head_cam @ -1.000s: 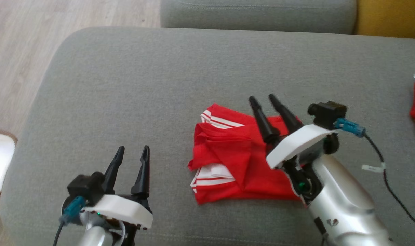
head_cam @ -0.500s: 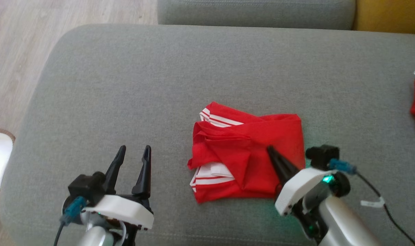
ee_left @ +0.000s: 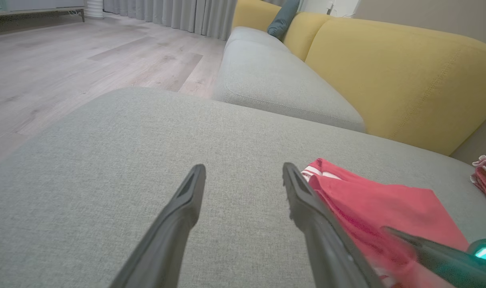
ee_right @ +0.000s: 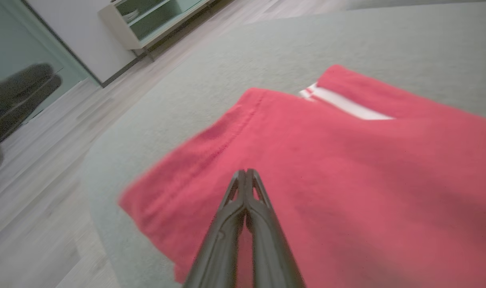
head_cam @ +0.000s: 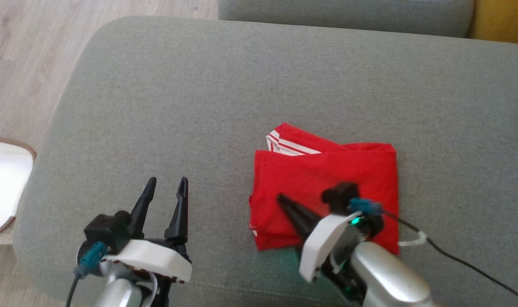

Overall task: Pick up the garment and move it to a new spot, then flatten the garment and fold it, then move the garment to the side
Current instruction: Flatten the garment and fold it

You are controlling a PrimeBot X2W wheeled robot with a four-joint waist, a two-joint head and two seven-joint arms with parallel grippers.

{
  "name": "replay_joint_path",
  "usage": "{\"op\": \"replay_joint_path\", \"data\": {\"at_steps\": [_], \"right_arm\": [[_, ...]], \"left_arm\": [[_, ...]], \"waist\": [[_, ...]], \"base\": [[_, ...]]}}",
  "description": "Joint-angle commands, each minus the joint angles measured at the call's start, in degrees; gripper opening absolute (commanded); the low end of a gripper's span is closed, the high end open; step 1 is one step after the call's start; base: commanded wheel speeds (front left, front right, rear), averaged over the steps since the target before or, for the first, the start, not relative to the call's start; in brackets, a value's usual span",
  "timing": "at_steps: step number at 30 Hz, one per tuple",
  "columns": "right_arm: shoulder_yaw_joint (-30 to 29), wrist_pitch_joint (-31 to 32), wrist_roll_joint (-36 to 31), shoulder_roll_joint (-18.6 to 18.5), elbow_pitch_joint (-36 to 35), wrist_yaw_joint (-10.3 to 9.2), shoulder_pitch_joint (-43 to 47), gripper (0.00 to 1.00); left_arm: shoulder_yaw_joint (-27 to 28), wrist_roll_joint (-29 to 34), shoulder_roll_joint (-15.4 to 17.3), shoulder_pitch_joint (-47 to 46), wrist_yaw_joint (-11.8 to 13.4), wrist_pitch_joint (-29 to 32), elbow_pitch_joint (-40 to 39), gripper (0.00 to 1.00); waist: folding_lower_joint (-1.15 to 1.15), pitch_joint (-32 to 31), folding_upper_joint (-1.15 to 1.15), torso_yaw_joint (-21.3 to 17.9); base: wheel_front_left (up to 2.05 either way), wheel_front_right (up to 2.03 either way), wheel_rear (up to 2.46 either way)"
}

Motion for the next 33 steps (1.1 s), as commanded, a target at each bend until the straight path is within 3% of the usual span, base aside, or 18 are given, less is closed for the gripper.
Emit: {"op": "replay_joint_path", "data": {"at_steps": [1,8,15,17,19,21,22,33], "right_arm": [[3.8,-0.7,1.9,1.2,-1.5,0.37,-1.8,0.0],[10.0,-3.7,6.8,1.3,0.6,0.37,-4.6,0.0],[5.2,-11.7,5.7,1.3,2.4,0.37,-6.9,0.0],[1.8,-13.2,4.3,1.3,2.5,0.37,-6.9,0.16],[-2.2,-14.1,2.7,1.3,2.1,0.37,-6.4,0.42],[-6.7,-14.6,0.3,1.3,1.0,0.37,-5.5,0.93],[-8.8,-14.7,-1.1,1.3,0.2,0.37,-4.9,1.0],[-26.5,-14.9,-10.5,1.3,-11.3,0.37,6.0,1.0]], "left_arm": [[1.9,0.0,0.8,-2.8,0.2,-0.5,-1.8,1.0],[2.3,-0.1,0.8,-2.9,0.5,-0.6,-1.8,1.0],[2.8,0.1,0.7,-3.1,0.8,-0.7,-2.0,1.0],[2.7,0.3,0.6,-3.4,0.8,-0.7,-1.9,1.0],[2.7,0.5,0.3,-3.7,0.9,-0.7,-1.7,1.0],[2.7,0.8,-0.1,-4.0,1.1,-0.7,-1.4,1.0],[2.6,0.9,-0.3,-4.2,1.1,-0.7,-1.3,1.0],[2.9,2.1,-1.9,-3.6,1.3,-0.8,-0.3,1.0]], "waist": [[0.0,0.2,0.0,0.5],[0.0,0.5,0.0,0.7],[0.0,-0.1,0.0,-1.4],[0.0,-0.6,0.0,-2.2],[0.0,-1.0,0.0,-3.0],[0.0,-1.4,0.0,-3.8],[0.0,-1.5,0.0,-4.1],[0.0,-3.9,0.0,-6.7]], "base": [[0.0,0.0,0.0],[0.0,0.0,0.0],[0.0,0.0,0.0],[0.0,0.0,0.0],[0.0,0.0,0.0],[0.0,0.0,0.0],[0.0,0.0,0.0],[0.0,0.0,0.0]]}}
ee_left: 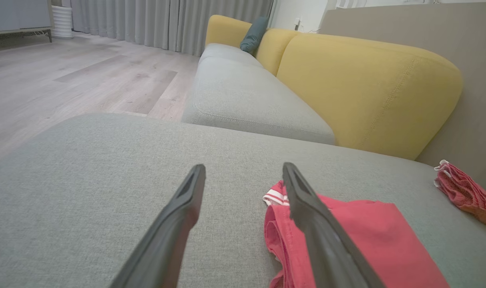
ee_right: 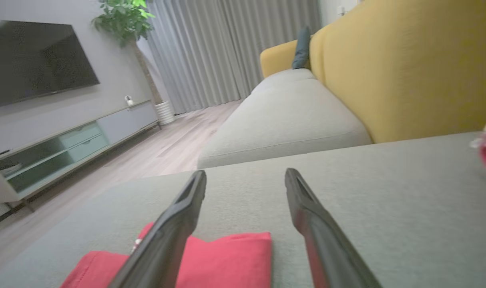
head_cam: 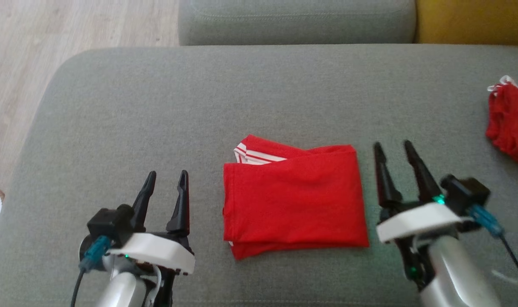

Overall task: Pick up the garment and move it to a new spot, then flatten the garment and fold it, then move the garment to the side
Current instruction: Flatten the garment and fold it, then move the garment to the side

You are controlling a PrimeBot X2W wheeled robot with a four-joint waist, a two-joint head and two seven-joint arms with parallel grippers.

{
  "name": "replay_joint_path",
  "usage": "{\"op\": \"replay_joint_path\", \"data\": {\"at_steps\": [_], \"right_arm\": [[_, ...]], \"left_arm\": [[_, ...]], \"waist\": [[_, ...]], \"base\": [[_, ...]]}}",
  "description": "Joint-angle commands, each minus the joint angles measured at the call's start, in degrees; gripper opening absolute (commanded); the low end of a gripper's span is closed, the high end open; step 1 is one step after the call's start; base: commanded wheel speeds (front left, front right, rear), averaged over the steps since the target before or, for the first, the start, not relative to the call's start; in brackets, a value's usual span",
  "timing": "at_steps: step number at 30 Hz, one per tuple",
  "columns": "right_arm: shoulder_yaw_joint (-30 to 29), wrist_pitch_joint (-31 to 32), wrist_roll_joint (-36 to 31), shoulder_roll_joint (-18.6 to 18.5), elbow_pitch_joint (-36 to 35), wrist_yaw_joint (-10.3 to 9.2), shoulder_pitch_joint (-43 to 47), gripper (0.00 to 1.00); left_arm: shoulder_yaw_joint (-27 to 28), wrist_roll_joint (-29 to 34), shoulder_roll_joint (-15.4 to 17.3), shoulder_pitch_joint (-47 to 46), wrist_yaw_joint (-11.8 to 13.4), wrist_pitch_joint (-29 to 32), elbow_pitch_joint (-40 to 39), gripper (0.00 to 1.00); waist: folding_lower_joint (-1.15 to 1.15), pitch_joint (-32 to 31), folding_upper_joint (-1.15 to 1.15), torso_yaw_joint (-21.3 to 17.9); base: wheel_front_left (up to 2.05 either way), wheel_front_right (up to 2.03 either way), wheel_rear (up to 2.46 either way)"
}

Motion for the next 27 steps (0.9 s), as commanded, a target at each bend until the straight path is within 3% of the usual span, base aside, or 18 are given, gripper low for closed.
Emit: {"op": "replay_joint_path", "data": {"at_steps": [1,10,27], "right_arm": [[0.1,-0.7,-0.9,0.9,-2.8,0.37,-0.3,1.0],[-6.6,-0.7,-6.3,0.9,-9.1,0.37,6.9,1.0],[-7.7,1.0,-6.5,0.9,-11.1,0.37,9.2,1.0]], "left_arm": [[2.2,0.6,0.0,-1.8,0.2,-0.7,-1.7,1.0],[5.1,1.9,-0.6,0.9,0.1,-0.7,-3.1,1.0],[7.5,4.5,-2.2,2.4,-1.7,-0.7,-2.4,1.0]], "waist": [[0.0,-0.5,0.0,-0.3],[0.0,-1.6,0.0,-1.2],[0.0,-1.2,0.0,-0.4]], "base": [[0.0,0.0,0.0],[0.0,0.0,0.0],[0.0,0.0,0.0]]}}
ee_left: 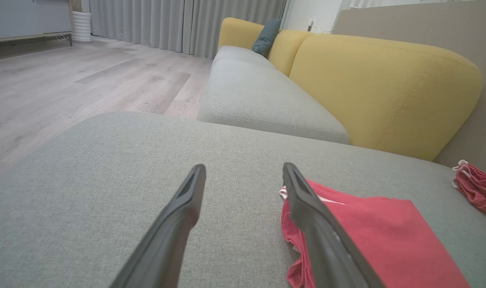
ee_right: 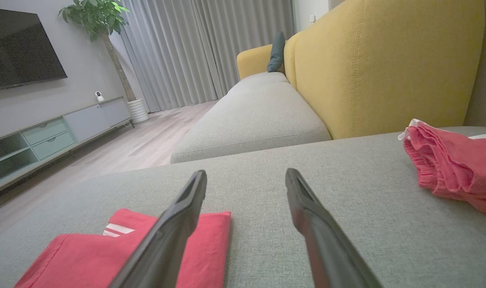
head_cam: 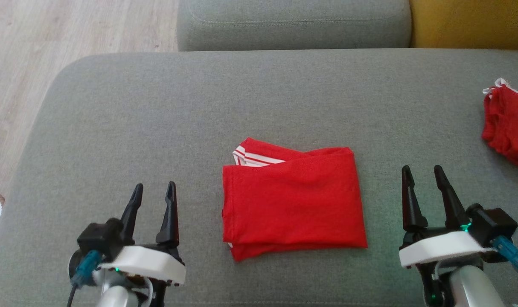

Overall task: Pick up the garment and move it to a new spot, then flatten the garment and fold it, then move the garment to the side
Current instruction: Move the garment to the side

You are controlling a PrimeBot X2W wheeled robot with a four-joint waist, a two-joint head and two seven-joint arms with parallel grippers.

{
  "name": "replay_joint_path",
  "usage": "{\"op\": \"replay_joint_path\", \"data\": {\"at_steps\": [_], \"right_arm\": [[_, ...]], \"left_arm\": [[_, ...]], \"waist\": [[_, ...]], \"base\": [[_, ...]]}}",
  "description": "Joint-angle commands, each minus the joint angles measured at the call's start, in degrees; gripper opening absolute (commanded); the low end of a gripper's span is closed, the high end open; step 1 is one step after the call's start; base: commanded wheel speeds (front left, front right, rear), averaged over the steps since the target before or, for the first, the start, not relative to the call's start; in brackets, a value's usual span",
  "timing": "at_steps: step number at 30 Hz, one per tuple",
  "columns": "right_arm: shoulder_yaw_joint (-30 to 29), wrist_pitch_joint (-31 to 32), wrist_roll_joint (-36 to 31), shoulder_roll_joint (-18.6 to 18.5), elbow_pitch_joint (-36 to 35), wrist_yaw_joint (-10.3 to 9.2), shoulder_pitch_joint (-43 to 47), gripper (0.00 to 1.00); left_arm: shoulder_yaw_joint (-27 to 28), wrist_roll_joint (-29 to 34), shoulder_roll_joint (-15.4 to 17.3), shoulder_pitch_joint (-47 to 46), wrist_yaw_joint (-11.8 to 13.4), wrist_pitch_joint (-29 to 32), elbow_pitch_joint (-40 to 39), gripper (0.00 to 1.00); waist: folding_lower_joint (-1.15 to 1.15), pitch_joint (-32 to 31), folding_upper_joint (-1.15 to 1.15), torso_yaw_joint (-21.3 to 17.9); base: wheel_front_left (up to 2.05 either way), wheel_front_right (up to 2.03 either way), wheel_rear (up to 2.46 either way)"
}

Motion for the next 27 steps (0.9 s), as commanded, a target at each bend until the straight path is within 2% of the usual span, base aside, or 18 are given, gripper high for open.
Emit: {"op": "replay_joint_path", "data": {"at_steps": [1,8,11,18,27], "right_arm": [[1.2,0.1,-0.6,-0.1,-2.1,0.37,-1.3,1.0],[1.0,0.5,-1.1,-0.1,-2.3,0.37,-1.2,1.0],[-0.3,2.5,-2.6,-0.1,-1.6,0.37,-1.4,1.0],[0.9,15.5,-2.3,-0.1,0.2,0.37,-3.7,1.0],[2.9,33.4,-1.9,-0.9,1.3,0.37,-9.8,1.0]], "left_arm": [[2.1,0.7,-0.2,-1.7,-0.1,-0.7,-1.5,1.0],[2.7,1.2,-0.6,-1.6,-0.5,-0.7,-1.2,1.0],[2.9,1.4,-0.8,-1.6,-0.7,-0.7,-1.2,1.0],[2.7,1.7,-1.5,-2.3,-1.1,-0.7,-1.2,1.0],[2.4,1.8,-2.7,-3.7,-1.9,-0.7,-0.7,1.0]], "waist": [[0.0,0.0,0.0,0.0],[0.0,0.1,0.0,-0.1],[0.0,0.4,0.0,-0.1],[0.0,2.3,0.0,0.8],[0.0,5.6,0.0,4.6]], "base": [[0.0,0.0,0.0],[0.0,0.0,0.0],[0.0,0.0,0.0],[0.0,0.0,0.0],[0.0,0.0,0.0]]}}
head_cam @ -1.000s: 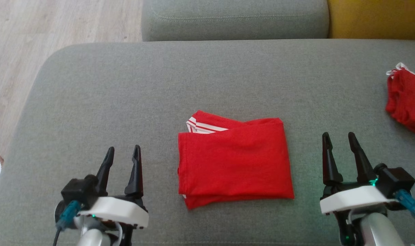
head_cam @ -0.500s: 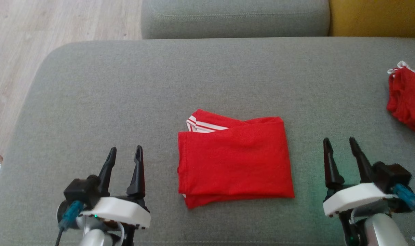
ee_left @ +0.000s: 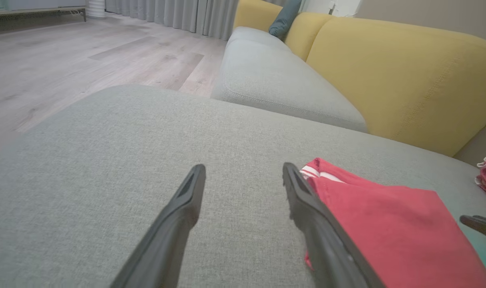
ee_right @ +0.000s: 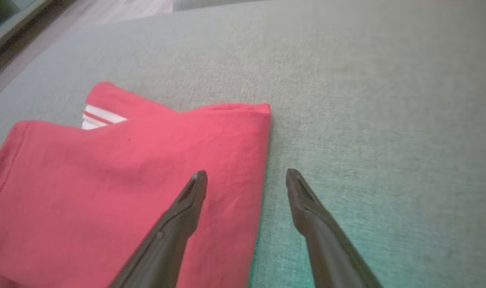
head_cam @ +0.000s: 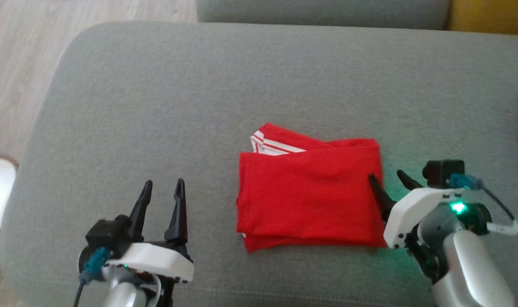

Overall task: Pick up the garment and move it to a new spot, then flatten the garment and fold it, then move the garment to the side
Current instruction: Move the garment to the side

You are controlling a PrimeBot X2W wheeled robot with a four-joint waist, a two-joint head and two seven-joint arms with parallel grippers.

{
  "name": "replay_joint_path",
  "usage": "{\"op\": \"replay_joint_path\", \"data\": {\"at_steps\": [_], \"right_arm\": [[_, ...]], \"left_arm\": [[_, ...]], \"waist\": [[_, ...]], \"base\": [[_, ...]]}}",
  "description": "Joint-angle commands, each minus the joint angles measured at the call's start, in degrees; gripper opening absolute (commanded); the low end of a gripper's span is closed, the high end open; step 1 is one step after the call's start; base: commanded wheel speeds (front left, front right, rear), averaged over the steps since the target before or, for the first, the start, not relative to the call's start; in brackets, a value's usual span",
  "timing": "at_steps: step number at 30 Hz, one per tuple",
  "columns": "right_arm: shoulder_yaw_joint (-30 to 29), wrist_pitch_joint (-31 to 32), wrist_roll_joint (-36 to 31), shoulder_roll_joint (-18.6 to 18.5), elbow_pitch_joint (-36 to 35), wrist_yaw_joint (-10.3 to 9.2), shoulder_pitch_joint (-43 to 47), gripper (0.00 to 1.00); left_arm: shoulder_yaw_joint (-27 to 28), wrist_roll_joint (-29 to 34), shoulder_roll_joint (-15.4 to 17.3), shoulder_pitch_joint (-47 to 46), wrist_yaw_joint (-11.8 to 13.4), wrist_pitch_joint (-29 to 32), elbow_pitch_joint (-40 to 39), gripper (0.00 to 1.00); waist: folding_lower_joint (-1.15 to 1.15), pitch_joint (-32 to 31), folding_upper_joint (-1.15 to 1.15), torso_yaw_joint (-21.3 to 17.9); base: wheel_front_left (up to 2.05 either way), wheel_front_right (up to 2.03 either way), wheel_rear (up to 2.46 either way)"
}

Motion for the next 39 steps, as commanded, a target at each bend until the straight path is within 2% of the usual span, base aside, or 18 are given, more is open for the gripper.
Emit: {"op": "replay_joint_path", "data": {"at_steps": [1,7,10,11,12,13,14,16,21,28,29,34,39], "right_arm": [[1.6,2.6,1.1,-1.2,-1.2,0.37,-2.1,1.0],[2.9,10.2,4.1,-5.3,-0.6,0.37,-2.3,1.0],[3.5,12.3,7.2,-5.7,-0.3,0.37,-1.9,1.0],[3.6,12.9,8.5,-5.7,-0.2,0.37,-1.8,0.97],[3.8,13.5,9.6,-5.6,0.0,0.37,-1.7,0.67],[4.1,14.0,10.6,-5.6,0.0,0.37,-1.6,0.46],[4.2,14.2,11.5,-5.5,0.1,0.37,-1.5,0.34],[4.6,13.9,12.5,-5.7,0.2,0.37,-1.6,0.0],[5.3,10.7,12.9,-6.5,-0.7,0.37,-3.3,0.0],[3.2,8.8,11.2,-11.2,-5.2,0.37,-6.2,0.0],[3.2,8.8,11.2,-11.2,-5.2,0.37,-6.2,0.0],[0.7,9.7,10.2,-14.2,-9.2,0.37,-8.0,0.0],[-1.4,9.3,9.4,-14.4,-11.5,0.37,-10.0,0.0]], "left_arm": [[2.0,0.6,-0.3,-3.1,-0.4,-0.7,-1.6,1.0],[2.1,0.6,-0.7,-3.4,-0.8,-0.7,-1.4,1.0],[2.3,0.8,-0.9,-3.3,-0.9,-0.7,-1.3,1.0],[2.4,0.8,-0.9,-3.2,-0.9,-0.7,-1.3,1.0],[2.4,0.9,-0.9,-3.2,-0.9,-0.7,-1.3,1.0],[2.5,1.0,-0.9,-3.1,-0.9,-0.7,-1.2,1.0],[2.6,1.0,-1.0,-3.1,-0.9,-0.7,-1.2,1.0],[2.6,1.3,-1.0,-3.0,-1.1,-0.7,-1.3,1.0],[2.8,2.1,-1.0,-2.8,-1.5,-0.7,-1.9,1.0],[2.5,3.4,-1.1,-3.6,-2.2,-0.7,-3.4,1.0],[2.5,3.4,-1.1,-3.6,-2.2,-0.7,-3.4,1.0],[2.2,4.5,-1.0,-5.3,-2.5,-0.7,-4.3,1.0],[1.6,5.8,-0.3,-7.8,-2.8,-0.7,-4.6,1.0]], "waist": [[0.0,1.1,0.0,1.5],[0.0,2.4,0.0,3.8],[0.0,2.4,0.0,4.2],[0.0,2.3,0.0,4.3],[0.0,2.3,0.0,4.3],[0.0,2.2,0.0,4.2],[0.0,2.1,0.0,4.0],[0.0,2.0,0.0,3.5],[0.0,2.3,0.0,0.7],[0.0,4.7,0.0,-7.3],[0.0,4.7,0.0,-7.3],[0.0,7.9,0.0,-14.8],[0.0,11.6,0.0,-21.3]], "base": [[0.0,0.0,0.0],[0.0,0.0,0.0],[0.0,0.0,0.0],[0.0,0.0,0.0],[0.0,0.0,0.0],[0.0,0.0,0.0],[0.0,0.0,0.0],[0.0,0.0,0.0],[0.0,0.0,0.0],[0.0,0.0,0.0],[0.0,0.0,0.0],[0.0,0.0,0.0],[0.0,0.0,0.0]]}}
